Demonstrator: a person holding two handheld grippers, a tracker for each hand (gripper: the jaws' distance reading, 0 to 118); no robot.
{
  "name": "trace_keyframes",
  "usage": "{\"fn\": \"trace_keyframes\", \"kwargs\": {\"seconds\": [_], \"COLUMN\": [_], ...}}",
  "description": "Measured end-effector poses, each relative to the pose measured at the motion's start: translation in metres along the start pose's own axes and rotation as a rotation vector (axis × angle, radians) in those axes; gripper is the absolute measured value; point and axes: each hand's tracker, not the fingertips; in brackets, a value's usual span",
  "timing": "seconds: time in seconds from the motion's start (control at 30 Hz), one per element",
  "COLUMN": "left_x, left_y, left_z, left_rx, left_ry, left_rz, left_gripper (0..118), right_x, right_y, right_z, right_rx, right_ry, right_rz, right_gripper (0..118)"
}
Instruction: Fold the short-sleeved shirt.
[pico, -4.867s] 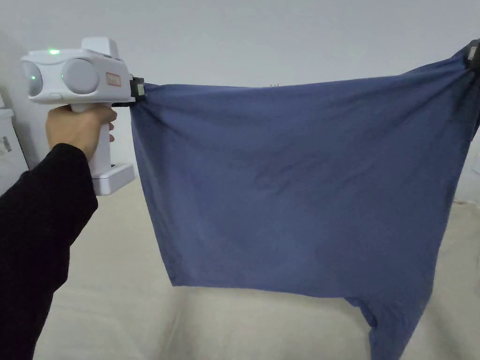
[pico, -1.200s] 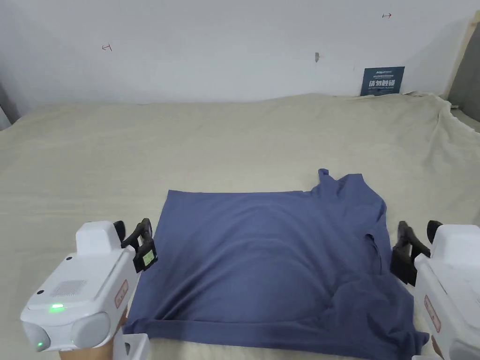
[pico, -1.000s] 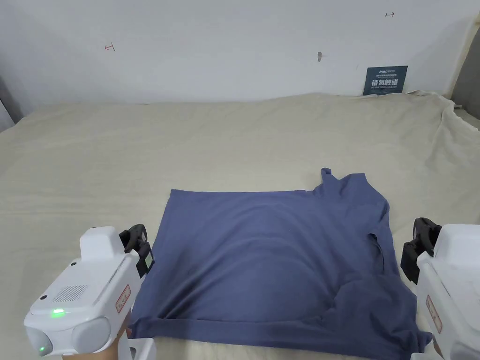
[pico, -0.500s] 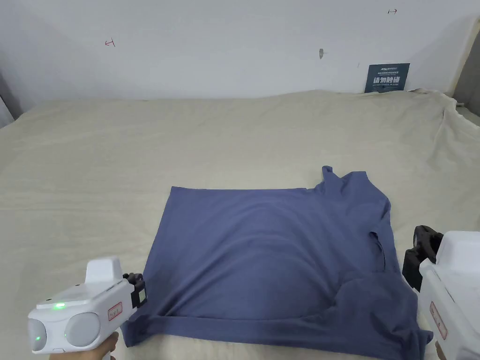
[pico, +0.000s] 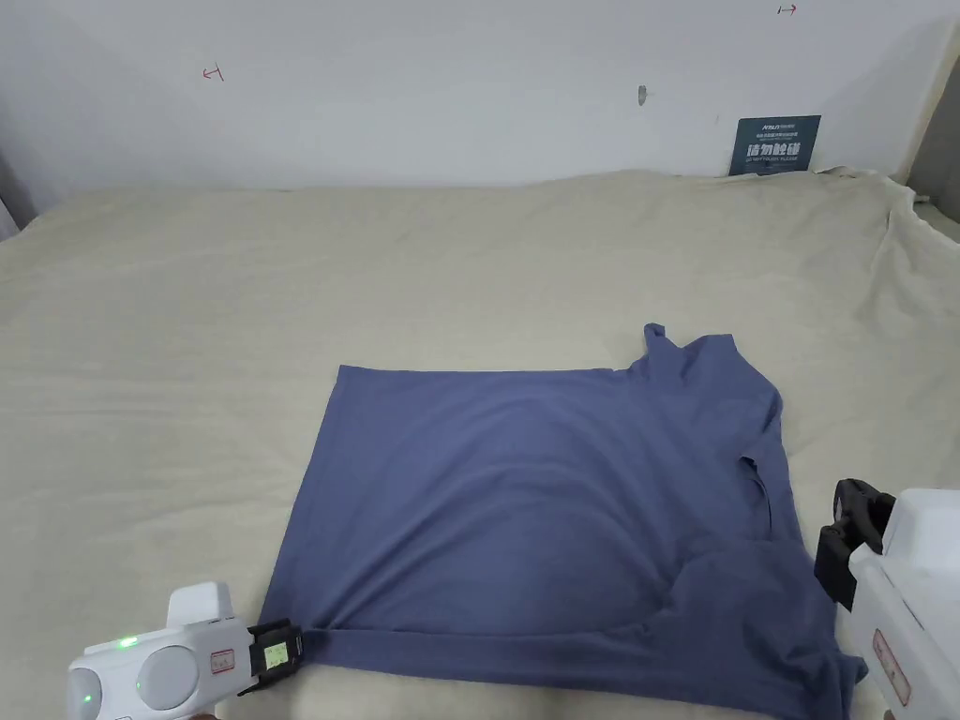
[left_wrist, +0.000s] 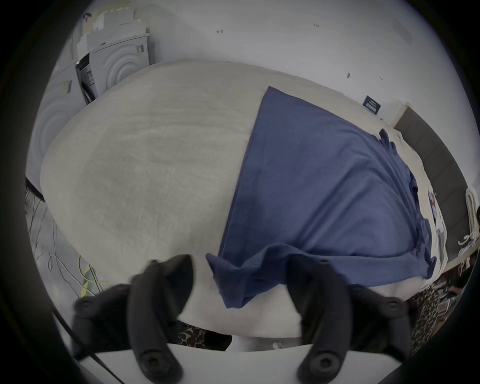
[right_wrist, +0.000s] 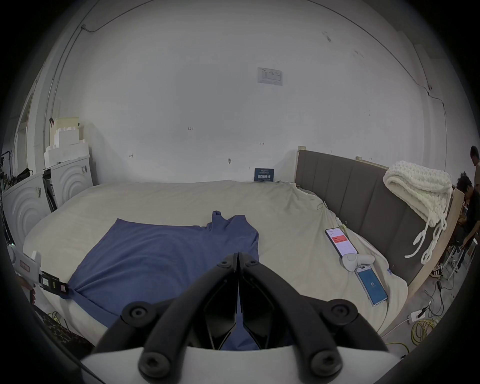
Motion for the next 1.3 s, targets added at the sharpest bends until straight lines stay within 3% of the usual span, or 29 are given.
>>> {"fn": "trace_keyframes", "kwargs": {"seconds": [0.03,0.07,0.13,0.27,0.43,0.47,0.5,0.53,0.57,0.6,0.73,0.83,1.0,1.03,1.3], "left_x": [0.001,0.003,0.004,0.006,0.005,0.004,0.003,0.003,0.003,0.004,0.006,0.006,0.003,0.003,0.001], "left_y": [-0.001,-0.003,-0.004,-0.004,0.000,0.002,0.003,0.003,0.004,0.005,0.007,0.006,0.005,0.005,0.011], "left_z": [-0.002,-0.005,-0.010,-0.006,0.009,0.012,0.015,0.017,0.019,0.021,0.021,0.020,0.019,0.019,0.027], "left_rx": [0.002,-0.005,-0.027,0.004,0.056,0.064,0.069,0.074,0.077,0.079,0.085,0.084,0.080,0.081,0.111], "left_ry": [-0.005,-0.017,-0.046,-0.041,-0.060,-0.069,-0.077,-0.079,-0.081,-0.082,-0.083,-0.081,-0.083,-0.083,-0.097], "left_rz": [-0.019,-0.038,-0.037,-0.030,-0.039,-0.031,-0.029,-0.030,-0.035,-0.041,-0.050,-0.050,-0.046,-0.046,-0.029], "left_gripper": [41,28,14,5,3,3,3,3,3,3,3,3,3,3,3], "right_x": [0.001,0.002,0.005,0.013,0.029,0.032,0.035,0.036,0.036,0.037,0.033,0.031,0.030,0.030,0.034], "right_y": [-0.001,-0.002,-0.006,-0.016,-0.052,-0.062,-0.072,-0.080,-0.089,-0.098,-0.122,-0.136,-0.148,-0.148,-0.105], "right_z": [0.000,0.000,-0.001,-0.006,-0.030,-0.034,-0.039,-0.042,-0.046,-0.049,-0.054,-0.059,-0.068,-0.068,-0.050], "right_rx": [-0.003,-0.009,-0.022,-0.076,-0.294,-0.329,-0.375,-0.411,-0.439,-0.467,-0.539,-0.592,-0.628,-0.626,-0.526], "right_ry": [-0.002,-0.003,-0.003,-0.015,-0.019,-0.015,-0.035,-0.036,-0.031,-0.034,-0.027,-0.003,0.038,0.037,0.079], "right_rz": [-0.001,-0.005,-0.017,-0.033,-0.087,-0.111,-0.106,-0.106,-0.107,-0.102,-0.089,-0.113,-0.151,-0.150,-0.160], "right_gripper": [0,0,0,0,4,15,34,63,77,83,82,73,35,14,11]}}
